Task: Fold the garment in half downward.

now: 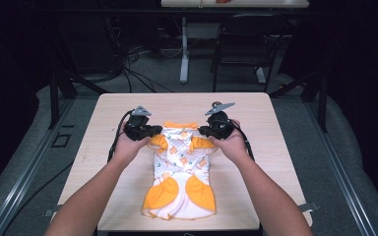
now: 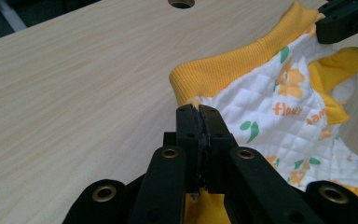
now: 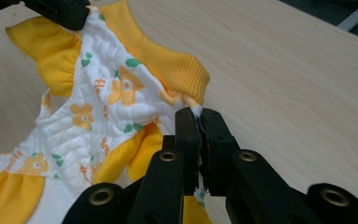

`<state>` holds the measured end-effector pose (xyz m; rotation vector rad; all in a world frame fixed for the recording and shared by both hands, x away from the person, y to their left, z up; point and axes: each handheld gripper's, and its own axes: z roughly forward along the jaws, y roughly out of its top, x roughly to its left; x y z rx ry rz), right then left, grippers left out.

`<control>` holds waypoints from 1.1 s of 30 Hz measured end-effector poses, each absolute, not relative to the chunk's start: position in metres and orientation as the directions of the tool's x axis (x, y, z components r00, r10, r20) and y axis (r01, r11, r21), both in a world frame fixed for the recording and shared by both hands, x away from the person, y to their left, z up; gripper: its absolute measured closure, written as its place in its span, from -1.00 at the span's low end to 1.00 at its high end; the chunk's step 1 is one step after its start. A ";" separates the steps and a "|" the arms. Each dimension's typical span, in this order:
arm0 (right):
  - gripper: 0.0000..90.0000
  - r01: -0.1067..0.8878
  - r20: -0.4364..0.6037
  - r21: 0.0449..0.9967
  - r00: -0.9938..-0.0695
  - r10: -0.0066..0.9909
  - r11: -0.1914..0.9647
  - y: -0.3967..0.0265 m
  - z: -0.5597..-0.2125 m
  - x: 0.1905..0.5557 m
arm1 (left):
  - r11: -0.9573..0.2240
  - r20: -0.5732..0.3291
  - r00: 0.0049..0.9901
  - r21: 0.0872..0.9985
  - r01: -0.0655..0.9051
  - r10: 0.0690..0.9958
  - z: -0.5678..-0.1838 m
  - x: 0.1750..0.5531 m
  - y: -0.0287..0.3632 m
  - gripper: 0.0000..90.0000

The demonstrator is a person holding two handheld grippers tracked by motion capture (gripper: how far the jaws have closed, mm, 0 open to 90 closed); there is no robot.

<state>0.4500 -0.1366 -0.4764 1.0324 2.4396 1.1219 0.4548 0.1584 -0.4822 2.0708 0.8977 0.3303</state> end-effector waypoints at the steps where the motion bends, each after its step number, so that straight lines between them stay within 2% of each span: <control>1: 0.92 0.482 0.027 0.743 -0.715 0.699 0.465 -0.135 -0.472 0.450 | -0.395 -0.078 0.711 0.786 0.475 0.699 -0.480 0.455 0.159 0.95; 13: 0.92 0.414 -0.064 0.762 -0.717 0.694 0.498 -0.130 -0.436 0.454 | -0.384 -0.049 0.717 0.818 0.428 0.695 -0.447 0.459 0.163 0.96; 22: 0.92 0.398 -0.080 0.778 -0.704 0.706 0.486 -0.132 -0.424 0.457 | -0.390 -0.012 0.707 0.827 0.404 0.707 -0.438 0.461 0.157 0.96; 33: 0.92 0.409 -0.093 0.751 -0.712 0.696 0.518 -0.134 -0.447 0.452 | -0.438 0.007 0.727 0.802 0.406 0.686 -0.454 0.456 0.153 0.96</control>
